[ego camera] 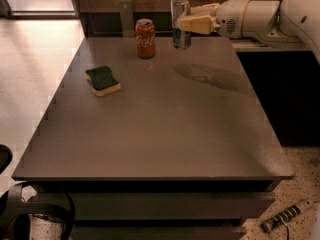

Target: Move redbull can near coke can

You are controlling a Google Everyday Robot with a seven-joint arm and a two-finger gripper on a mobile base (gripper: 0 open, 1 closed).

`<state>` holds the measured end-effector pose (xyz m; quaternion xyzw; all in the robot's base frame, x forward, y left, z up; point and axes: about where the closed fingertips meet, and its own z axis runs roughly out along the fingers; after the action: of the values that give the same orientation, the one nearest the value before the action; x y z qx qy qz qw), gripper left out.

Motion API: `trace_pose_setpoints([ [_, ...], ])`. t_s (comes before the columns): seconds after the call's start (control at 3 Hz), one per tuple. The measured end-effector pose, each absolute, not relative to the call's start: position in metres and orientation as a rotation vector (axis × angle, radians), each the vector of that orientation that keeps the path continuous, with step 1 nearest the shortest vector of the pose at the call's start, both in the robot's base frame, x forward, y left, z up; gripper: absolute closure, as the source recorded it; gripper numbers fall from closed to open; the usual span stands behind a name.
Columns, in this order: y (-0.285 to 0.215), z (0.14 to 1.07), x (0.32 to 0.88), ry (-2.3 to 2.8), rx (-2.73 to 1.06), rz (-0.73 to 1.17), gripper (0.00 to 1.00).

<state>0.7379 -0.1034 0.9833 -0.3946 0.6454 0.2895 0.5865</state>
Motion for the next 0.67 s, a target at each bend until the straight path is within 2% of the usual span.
trace_pose_setpoints([
  [0.67, -0.119, 0.929, 0.786, 1.487, -0.826, 0.746, 1.0],
])
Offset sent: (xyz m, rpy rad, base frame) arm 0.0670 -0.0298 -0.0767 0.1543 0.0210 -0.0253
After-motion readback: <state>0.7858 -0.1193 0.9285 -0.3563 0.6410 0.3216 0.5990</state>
